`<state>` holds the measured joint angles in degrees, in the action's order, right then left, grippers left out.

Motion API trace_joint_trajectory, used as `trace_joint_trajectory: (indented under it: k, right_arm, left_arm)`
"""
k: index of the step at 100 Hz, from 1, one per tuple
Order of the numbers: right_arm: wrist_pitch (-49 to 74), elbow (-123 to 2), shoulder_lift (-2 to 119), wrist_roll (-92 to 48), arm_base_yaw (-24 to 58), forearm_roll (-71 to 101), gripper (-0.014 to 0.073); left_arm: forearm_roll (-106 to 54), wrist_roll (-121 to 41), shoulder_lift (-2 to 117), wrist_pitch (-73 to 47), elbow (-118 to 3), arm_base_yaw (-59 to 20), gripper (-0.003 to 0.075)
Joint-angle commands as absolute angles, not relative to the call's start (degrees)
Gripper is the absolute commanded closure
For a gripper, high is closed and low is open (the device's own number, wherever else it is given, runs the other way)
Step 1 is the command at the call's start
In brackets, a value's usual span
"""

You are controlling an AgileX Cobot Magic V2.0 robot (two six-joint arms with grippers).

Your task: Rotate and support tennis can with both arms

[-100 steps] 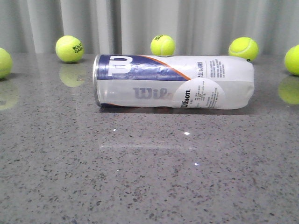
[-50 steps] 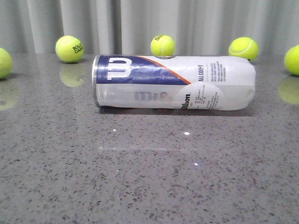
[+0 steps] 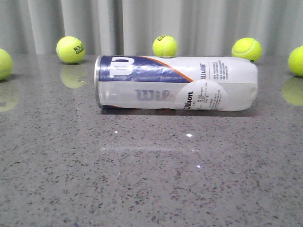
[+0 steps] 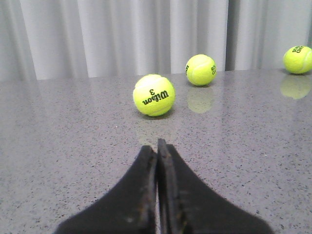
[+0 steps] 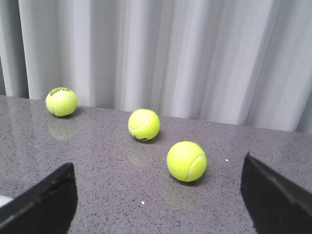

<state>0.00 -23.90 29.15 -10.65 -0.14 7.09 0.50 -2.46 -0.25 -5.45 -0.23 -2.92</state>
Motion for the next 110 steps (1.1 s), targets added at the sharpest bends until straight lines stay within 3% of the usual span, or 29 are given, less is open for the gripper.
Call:
trace_joint_trajectory:
  k: [1,12,22,53,110]
  right_arm:
    - [-6.06,-25.20,29.17,-10.51,-0.53,7.32,-0.0051]
    - [-6.06,-25.20,29.17,-10.51,-0.53,7.32,-0.0041]
    - [-6.06,-25.20,29.17,-10.51,-0.53,7.32,0.0048]
    - [-5.81,-25.20,29.17,-10.51,-0.53,7.32,0.0666]
    - [-5.81,-25.20,29.17,-10.51,-0.53,7.32,0.0659]
  left_arm:
    - [0.00,-2.02,-2.41,-0.62,2.48,-2.65,0.0741]
    - [0.00,-2.02,-2.41,-0.62,2.48,-2.65,0.0741]
    - [0.00,-2.02,-2.41,-0.62,2.48,-2.65,0.0741]
    - [0.00,-2.02,-2.41,-0.62,2.48,-2.65,0.0741]
    - [-1.88,-2.02,-2.41,4.32,-0.74,-2.65,0.0741]
